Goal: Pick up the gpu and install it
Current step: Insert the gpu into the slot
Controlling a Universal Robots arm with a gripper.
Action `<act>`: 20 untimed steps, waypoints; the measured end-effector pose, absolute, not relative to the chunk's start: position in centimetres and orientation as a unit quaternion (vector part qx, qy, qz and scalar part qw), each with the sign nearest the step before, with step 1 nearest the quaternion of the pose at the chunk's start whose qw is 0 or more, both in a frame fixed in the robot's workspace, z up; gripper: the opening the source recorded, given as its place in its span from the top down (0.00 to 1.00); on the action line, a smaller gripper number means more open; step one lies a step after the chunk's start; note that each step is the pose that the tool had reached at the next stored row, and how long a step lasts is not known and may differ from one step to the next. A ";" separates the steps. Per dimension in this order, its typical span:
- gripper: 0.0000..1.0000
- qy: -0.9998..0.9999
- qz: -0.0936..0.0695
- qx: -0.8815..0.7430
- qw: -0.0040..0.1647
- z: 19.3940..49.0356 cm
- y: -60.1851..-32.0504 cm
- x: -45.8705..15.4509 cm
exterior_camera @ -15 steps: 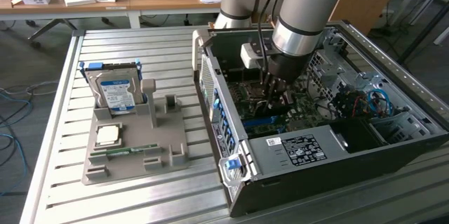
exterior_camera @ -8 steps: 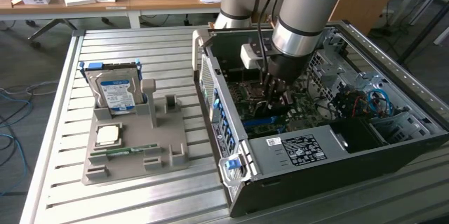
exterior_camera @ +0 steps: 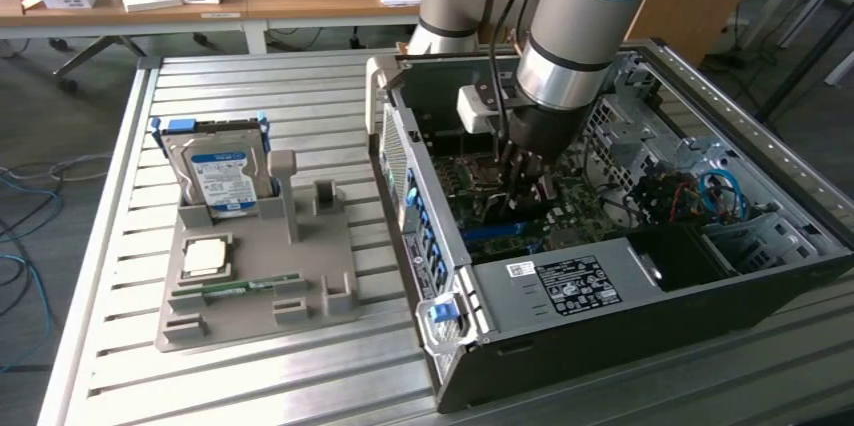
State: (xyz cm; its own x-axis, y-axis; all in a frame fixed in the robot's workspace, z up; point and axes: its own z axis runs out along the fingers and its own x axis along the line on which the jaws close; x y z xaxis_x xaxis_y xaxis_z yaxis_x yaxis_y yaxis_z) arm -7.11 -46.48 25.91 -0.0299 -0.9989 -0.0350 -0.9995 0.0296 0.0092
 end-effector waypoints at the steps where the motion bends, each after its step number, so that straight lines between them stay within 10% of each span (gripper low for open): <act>1: 0.74 0.717 0.016 -0.696 0.009 25.9 -46.5 -7.1; 20: 0.74 0.716 0.015 -0.697 0.010 25.6 -46.5 -7.1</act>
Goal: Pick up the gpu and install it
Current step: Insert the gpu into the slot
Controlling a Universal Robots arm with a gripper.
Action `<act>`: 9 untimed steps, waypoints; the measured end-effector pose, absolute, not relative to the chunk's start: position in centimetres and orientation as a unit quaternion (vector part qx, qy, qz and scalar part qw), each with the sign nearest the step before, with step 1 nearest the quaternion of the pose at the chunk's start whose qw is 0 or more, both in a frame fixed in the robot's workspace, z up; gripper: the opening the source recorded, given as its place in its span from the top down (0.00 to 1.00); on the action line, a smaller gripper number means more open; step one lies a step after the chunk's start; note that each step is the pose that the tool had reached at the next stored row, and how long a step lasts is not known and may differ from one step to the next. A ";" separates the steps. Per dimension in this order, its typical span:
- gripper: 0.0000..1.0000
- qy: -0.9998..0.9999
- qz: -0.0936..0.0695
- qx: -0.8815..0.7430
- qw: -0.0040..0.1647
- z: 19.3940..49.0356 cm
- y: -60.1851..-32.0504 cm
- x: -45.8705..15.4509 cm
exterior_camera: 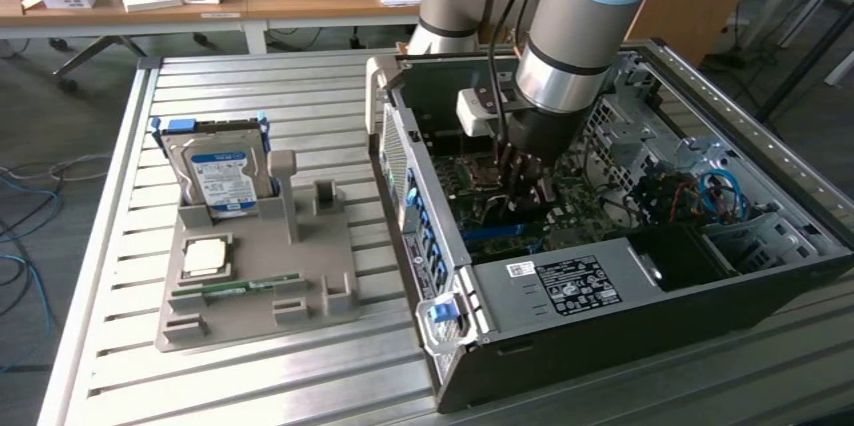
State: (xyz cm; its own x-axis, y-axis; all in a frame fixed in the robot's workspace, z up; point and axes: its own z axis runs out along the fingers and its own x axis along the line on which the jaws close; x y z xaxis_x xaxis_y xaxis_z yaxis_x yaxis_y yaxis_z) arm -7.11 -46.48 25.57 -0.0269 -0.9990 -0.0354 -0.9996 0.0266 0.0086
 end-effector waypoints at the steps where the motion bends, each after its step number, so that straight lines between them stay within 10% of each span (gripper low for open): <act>1: 0.74 0.716 0.015 -0.697 0.010 25.6 -46.5 -7.1; 9: 0.74 0.715 0.015 -0.699 0.010 25.6 -46.5 -7.1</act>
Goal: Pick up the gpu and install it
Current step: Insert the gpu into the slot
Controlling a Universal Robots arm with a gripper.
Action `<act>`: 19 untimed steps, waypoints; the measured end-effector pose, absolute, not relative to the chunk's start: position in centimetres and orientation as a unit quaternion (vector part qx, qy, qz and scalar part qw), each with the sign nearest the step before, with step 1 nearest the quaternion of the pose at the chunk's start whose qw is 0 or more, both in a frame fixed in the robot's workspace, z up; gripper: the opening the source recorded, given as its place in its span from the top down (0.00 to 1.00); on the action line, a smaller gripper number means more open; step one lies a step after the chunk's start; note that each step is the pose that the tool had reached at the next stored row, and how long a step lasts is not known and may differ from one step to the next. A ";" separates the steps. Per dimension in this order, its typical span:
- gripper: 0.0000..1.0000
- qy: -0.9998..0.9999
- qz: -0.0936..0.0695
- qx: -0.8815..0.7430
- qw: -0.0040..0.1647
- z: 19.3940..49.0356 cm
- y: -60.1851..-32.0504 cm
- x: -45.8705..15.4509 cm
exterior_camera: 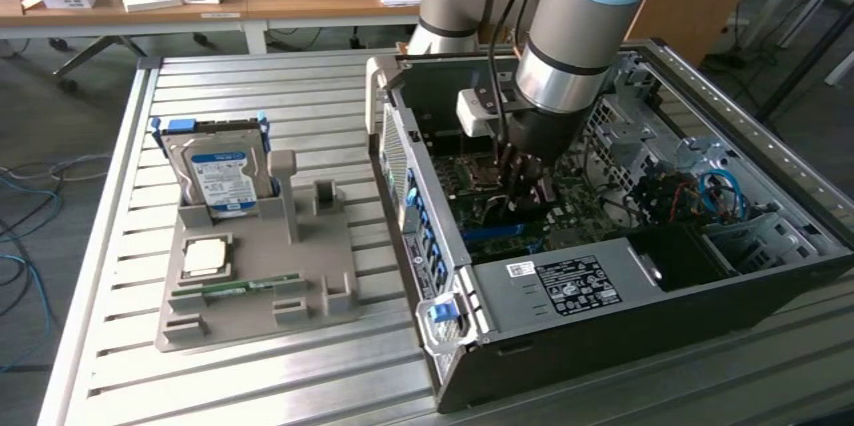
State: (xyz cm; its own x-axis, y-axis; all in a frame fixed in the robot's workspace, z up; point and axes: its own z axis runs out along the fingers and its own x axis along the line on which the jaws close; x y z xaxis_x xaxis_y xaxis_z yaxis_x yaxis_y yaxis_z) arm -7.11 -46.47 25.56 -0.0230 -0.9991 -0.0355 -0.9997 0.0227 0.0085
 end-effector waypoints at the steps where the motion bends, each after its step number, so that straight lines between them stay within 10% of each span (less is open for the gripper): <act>1: 0.74 0.715 0.015 -0.699 0.010 25.6 -46.5 -7.1; 19: 0.74 0.714 0.010 -0.700 0.016 25.6 -46.5 -7.4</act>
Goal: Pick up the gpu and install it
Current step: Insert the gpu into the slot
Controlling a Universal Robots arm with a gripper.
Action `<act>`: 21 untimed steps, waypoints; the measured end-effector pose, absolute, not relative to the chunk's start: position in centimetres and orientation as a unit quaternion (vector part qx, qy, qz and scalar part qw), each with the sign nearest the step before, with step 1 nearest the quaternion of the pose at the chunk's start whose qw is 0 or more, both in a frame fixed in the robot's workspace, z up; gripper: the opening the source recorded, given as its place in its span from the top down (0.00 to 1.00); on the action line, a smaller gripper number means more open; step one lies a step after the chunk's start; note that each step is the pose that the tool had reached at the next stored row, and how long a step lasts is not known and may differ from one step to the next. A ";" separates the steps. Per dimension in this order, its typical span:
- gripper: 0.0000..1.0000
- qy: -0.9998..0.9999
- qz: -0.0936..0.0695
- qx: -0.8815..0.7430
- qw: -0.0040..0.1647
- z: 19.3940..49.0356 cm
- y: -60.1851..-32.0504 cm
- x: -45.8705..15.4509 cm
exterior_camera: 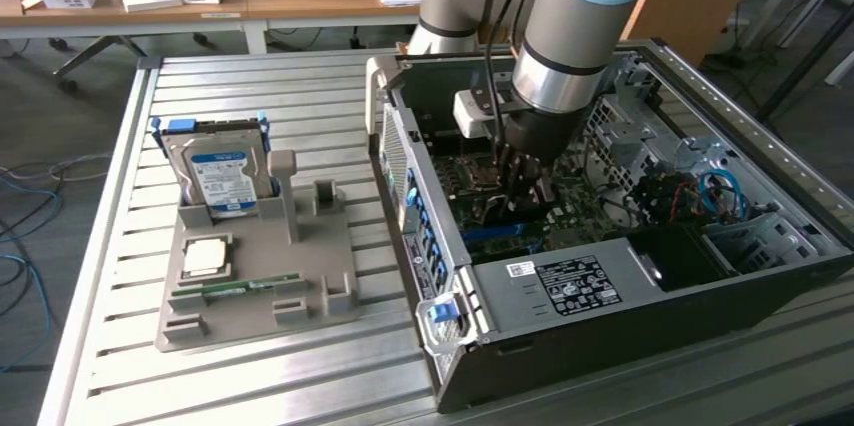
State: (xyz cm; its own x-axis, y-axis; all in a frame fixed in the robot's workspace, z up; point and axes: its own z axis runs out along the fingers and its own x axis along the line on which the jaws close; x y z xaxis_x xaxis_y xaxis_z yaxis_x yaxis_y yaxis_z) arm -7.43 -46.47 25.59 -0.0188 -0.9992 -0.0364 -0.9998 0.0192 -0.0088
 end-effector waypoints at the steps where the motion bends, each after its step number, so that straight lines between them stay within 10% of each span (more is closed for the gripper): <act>1: 0.74 0.714 0.010 -0.700 0.016 25.6 -46.5 -7.4; 21: 0.74 0.714 0.010 -0.700 0.016 25.5 -46.5 -7.4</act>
State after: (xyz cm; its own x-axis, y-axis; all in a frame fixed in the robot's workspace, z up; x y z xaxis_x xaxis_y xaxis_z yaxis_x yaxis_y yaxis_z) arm -7.40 -46.47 25.50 -0.0191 -0.9991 -0.0366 -0.9998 0.0194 -0.0090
